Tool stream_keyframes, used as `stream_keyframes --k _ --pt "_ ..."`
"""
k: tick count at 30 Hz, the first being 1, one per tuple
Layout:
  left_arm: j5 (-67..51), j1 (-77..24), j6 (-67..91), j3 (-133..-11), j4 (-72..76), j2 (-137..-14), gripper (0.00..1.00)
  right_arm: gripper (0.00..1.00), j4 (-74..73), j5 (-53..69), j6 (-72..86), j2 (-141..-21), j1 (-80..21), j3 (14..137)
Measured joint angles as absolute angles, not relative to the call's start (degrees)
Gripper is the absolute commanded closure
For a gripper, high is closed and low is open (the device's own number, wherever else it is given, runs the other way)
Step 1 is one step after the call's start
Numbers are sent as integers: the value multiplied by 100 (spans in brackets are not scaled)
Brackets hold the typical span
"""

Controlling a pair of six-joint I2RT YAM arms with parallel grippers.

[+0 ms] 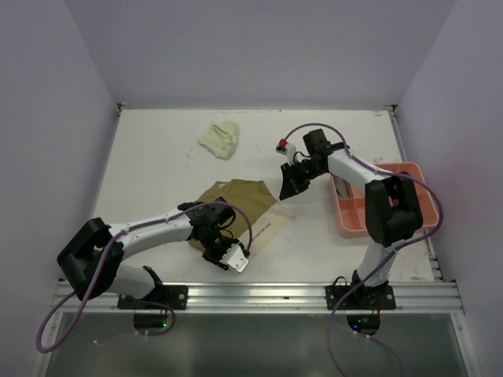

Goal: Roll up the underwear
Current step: Fold the underwear

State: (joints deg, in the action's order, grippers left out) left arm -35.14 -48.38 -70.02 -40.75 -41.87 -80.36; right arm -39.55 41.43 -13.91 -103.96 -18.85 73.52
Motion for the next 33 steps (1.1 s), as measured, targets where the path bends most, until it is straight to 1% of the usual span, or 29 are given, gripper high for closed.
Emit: stream_keyframes --k 3,5,8,10,14,16,19,22,25,30,33 --pt "-3691 -4696 -6781 -4401 -4270 -7653 54 100 -3583 4265 -1052 -10471 -1994 7192" --pt "-3964 -4399 -6510 -4807 -4230 -7459 54 99 -3380 4329 -864 -10501 -2058 6984" --pt "-4460 -3811 -5754 -5424 -3835 -7524 56 100 -3109 4351 -628 -10610 -2084 6720" --pt "-4836 -3404 -5004 -5859 -3476 -7935 58 100 -2974 4351 -519 -10753 -2084 6619" --pt "-5583 -2742 -3105 -6674 -2370 -9467 62 100 -2762 4300 -353 -11019 -2084 6475" --pt "-5802 -2530 -2012 -6770 -1520 -10162 61 100 -2696 4311 -266 -11144 -2084 6423" --pt "-5977 -2405 -478 -6674 -336 -10836 62 100 -2620 4423 -141 -11185 -2082 6372" --pt "-6101 -2429 735 -6665 764 -11382 62 100 -2528 4473 -73 -11185 -2071 6324" --pt "-6095 -2456 1444 -6713 1459 -11872 62 100 -2486 4491 -27 -11179 -2060 6294" --pt "-5911 -2432 2252 -7354 2012 -12951 64 100 -2484 4491 8 -11179 -2058 6287" --pt "-5996 -2388 2517 -7712 2163 -13240 64 100 -2517 4475 1 -11179 -2058 6289"
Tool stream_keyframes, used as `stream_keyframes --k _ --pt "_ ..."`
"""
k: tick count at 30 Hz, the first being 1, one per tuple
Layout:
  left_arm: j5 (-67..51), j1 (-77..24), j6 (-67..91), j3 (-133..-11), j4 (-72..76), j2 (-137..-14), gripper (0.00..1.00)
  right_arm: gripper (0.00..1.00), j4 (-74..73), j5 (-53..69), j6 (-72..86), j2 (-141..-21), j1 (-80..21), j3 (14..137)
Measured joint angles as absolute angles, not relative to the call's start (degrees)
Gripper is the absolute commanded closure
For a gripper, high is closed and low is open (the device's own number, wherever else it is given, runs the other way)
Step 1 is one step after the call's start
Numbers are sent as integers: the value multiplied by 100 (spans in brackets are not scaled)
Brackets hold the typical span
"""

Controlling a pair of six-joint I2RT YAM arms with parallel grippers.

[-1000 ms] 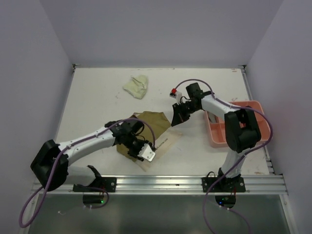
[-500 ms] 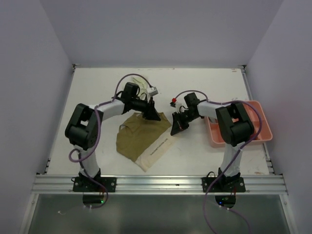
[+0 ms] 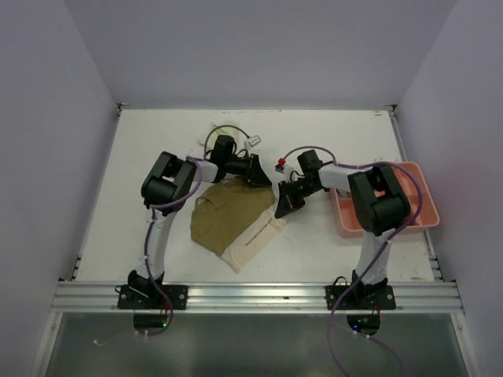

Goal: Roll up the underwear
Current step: Fold the underwear

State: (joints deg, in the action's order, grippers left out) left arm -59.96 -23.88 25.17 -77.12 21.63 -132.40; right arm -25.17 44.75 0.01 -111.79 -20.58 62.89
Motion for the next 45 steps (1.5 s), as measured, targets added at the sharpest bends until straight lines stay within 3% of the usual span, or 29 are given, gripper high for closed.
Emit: stream_keyframes --k 8,13,18,22,28,34,45 --pt "-6058 -2344 2659 -10060 1994 -14549 54 82 -2777 4521 -45 -11126 -2056 6300" --pt "-6372 -2281 2436 -10335 1553 -14350 50 67 -2919 4510 -71 -10650 -2056 6307" --pt "-6401 -2040 937 -9854 -239 -12820 51 64 -2993 4438 -220 -9961 -2056 6689" --pt "-6060 -1634 -1706 -9559 -2622 -11144 53 65 -3035 4257 -427 -9983 -2056 7159" --pt "-5002 -1568 -4823 -7511 -4888 -9524 60 66 -3218 3957 -563 -10930 -2056 8062" --pt "-4318 -1660 -5690 -5767 -5522 -9515 67 66 -3055 3861 -327 -11646 -2058 8552" --pt "-4014 -1653 -5822 -5043 -5146 -9684 71 70 -2875 3896 -86 -12451 -2062 8742"
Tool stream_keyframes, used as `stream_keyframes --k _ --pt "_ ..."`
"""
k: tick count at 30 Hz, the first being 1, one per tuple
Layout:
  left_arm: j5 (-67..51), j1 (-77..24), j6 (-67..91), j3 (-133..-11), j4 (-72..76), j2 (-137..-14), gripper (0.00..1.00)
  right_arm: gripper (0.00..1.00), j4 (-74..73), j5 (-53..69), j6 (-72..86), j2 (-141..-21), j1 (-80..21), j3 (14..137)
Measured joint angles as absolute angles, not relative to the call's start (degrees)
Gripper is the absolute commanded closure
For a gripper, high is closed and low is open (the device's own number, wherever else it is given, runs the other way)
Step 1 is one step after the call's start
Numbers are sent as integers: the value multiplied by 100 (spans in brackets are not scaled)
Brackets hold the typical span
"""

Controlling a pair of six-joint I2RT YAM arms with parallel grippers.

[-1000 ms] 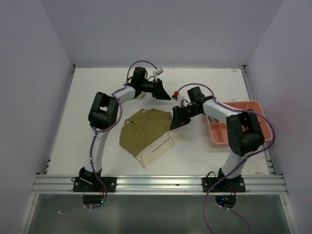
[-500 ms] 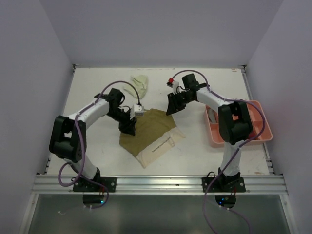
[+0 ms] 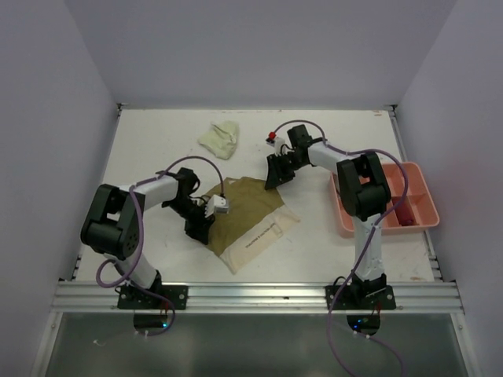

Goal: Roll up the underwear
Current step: Fold the underwear

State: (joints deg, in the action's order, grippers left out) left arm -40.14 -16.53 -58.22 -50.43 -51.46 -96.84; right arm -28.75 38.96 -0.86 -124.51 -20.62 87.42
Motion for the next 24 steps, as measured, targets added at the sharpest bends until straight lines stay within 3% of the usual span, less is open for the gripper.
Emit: stream_keyframes --k 11,15,19,24 --pt "-3780 -1391 -5815 -5607 -5474 -10165 72 83 -2947 3275 -193 -11972 -2082 8180" --pt "-3498 -974 -5966 -6532 -5802 -10718 58 87 -3087 3225 -215 -11448 -2082 7441" --pt "-3055 -840 -6222 -7378 -5500 -11017 52 75 -3365 3636 -327 -10770 -2154 6718" --pt "-2783 -812 -6097 -7881 -4659 -11006 50 73 -3524 3909 -432 -9760 -2383 6785"
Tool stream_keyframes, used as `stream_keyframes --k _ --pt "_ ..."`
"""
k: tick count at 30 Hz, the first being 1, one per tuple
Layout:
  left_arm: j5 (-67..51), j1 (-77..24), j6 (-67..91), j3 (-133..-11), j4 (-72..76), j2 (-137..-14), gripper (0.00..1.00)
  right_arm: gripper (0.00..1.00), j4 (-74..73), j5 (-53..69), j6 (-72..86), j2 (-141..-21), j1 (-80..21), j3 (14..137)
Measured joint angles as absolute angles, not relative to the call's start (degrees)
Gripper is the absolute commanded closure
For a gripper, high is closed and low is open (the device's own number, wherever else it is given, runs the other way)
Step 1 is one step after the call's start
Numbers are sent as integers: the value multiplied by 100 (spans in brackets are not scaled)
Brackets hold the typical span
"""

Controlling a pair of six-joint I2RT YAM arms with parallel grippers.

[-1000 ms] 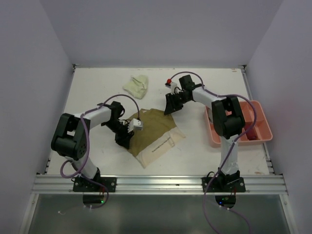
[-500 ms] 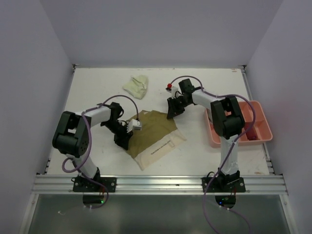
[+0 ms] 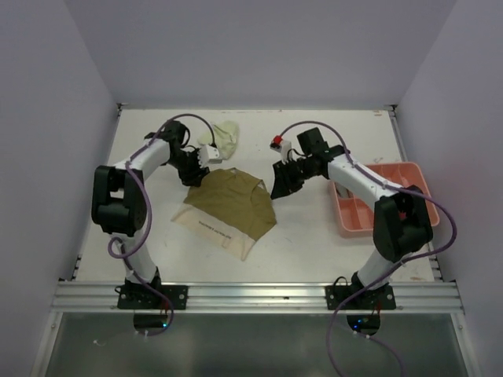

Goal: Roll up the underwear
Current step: Fold the underwear

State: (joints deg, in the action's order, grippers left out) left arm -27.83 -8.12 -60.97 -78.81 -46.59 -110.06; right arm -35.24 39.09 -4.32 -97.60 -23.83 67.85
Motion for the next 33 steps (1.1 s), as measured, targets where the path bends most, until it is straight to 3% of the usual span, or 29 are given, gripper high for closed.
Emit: stream_keyframes --k 5,9,18,26,33 --pt "-2893 -764 -5734 -7734 -4416 -10307 50 73 -3162 3964 -395 -9957 -2392 7990" --pt "-3164 -755 -5341 -7288 -4510 -9623 51 73 -2731 4001 -290 -10833 -2418 8750" --pt "-3544 -755 -4233 -5999 -4466 -9642 51 72 -2517 3911 -104 -12368 -2670 8906" --pt "-3780 -593 -3474 -6204 -4298 -10407 52 75 -2115 3712 242 -12125 -2670 8106" --pt "-4169 -565 -3223 -7850 -4635 -11688 52 70 -1857 4066 882 -11207 -2661 6508"
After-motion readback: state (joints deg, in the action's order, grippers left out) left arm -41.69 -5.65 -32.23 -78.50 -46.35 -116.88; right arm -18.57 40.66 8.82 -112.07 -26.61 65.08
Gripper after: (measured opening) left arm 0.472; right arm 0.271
